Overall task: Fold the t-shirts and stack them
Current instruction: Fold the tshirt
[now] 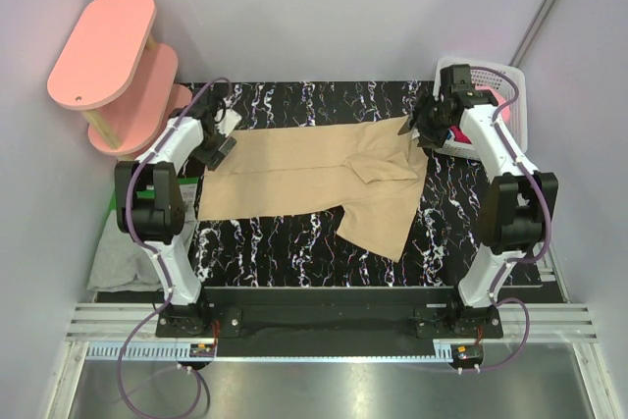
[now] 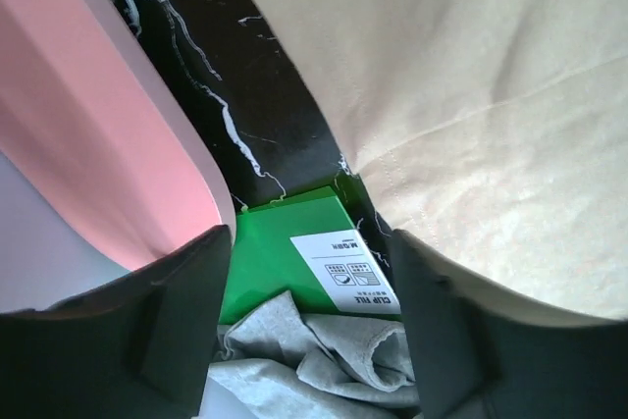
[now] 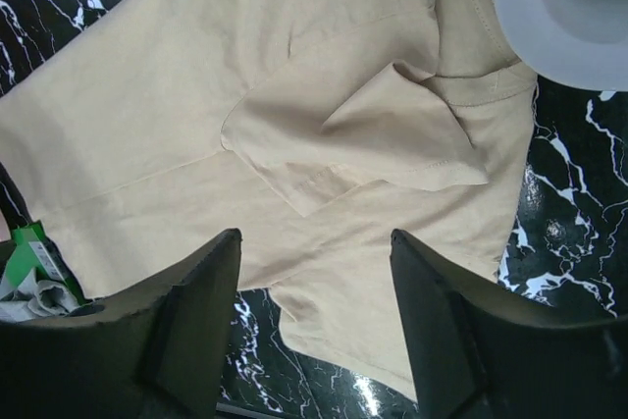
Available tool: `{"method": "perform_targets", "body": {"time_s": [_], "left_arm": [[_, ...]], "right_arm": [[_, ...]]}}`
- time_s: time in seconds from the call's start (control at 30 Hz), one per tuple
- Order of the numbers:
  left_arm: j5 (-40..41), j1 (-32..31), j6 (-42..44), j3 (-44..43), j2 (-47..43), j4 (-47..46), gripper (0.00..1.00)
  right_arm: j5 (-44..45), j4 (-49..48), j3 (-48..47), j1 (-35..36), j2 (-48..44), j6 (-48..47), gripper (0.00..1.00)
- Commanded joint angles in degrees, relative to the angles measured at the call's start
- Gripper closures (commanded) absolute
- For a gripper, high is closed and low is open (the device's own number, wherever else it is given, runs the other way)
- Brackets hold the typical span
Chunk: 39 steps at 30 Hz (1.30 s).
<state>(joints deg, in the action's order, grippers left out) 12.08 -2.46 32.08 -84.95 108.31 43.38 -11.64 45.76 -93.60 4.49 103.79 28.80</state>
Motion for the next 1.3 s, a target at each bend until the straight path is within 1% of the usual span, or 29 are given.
{"method": "perform_targets", "body": {"time_s": [0.0,0.03,0.07,0.1,0.2,0.23,0.27,0.43,0.47,0.5,0.53,0.57,0.67,0.83,1.0,1.1,1.13,1.27], "left_arm": [[0.0,1.0,-1.3,-6.3,-0.9,-2.0,0.10],[-0.2,0.9,-1.6,-7.6,-0.8,-1.3,0.05],[-0.6,0.8,-2.4,-9.0,-0.7,-0.5,0.02],[-1.3,0.6,-2.9,-11.8,-0.6,0.3,0.01],[-4.2,-1.0,-4.7,-15.0,-0.6,3.1,0.01],[-4.9,-2.4,-4.8,-15.0,-0.6,3.3,0.01],[-4.9,-3.3,-5.0,-15.0,-0.5,3.2,0.01],[-6.2,-7.6,-5.7,-16.8,3.4,4.6,0.02],[-6.3,-7.8,-6.2,-17.5,5.4,5.3,0.03],[-6.4,-7.9,-6.6,-18.9,6.5,6.6,0.03],[-6.7,-7.9,-6.8,-19.4,7.3,7.0,0.04],[-6.6,-7.9,-7.0,-19.6,8.7,7.0,0.04],[-6.5,-7.8,-7.1,-19.8,10.4,7.1,0.05],[-6.5,-7.4,-7.3,-21.1,12.7,7.1,0.06],[-6.7,-5.6,-7.9,-22.6,15.3,7.0,0.06],[-6.8,-4.0,-8.3,-24.5,17.7,6.9,0.06],[-6.7,-3.6,-8.2,-25.9,18.3,7.0,0.07],[-6.6,-1.9,-8.3,-30.3,20.9,7.2,0.07]], "right_arm": [[0.0,-0.2,-4.2,0.5,-1.0,1.1,0.29],[0.0,-0.1,-4.9,0.8,-1.0,1.0,0.29],[-0.2,-0.1,-5.6,1.2,-0.7,0.8,0.29],[-0.5,0.1,-6.7,2.5,-0.3,0.7,0.29],[-0.8,0.0,-8.8,6.0,2.8,-0.1,0.30],[-0.6,0.1,-9.6,6.8,4.2,-0.6,0.30],[-0.8,0.2,-10.7,7.2,7.4,-0.8,0.31],[0.0,3.4,-23.2,6.7,18.1,0.0,0.32],[-0.1,4.3,-25.6,6.2,21.7,0.6,0.32],[0.1,5.6,-30.2,6.0,23.4,0.6,0.32],[0.6,7.7,-32.3,5.3,26.6,0.8,0.34],[0.9,9.0,-36.3,5.1,28.1,0.9,0.34],[3.7,13.8,-42.2,4.0,33.0,0.6,0.36],[7.7,16.6,-43.9,2.6,36.4,1.2,0.37],[5.5,17.1,-44.6,0.3,40.7,2.1,0.37],[1.0,17.2,-47.9,-0.8,44.5,2.6,0.37],[0.2,17.3,-50.5,-0.8,45.4,2.5,0.37],[0.7,19.4,-56.5,-1.2,49.8,2.4,0.40]]}}
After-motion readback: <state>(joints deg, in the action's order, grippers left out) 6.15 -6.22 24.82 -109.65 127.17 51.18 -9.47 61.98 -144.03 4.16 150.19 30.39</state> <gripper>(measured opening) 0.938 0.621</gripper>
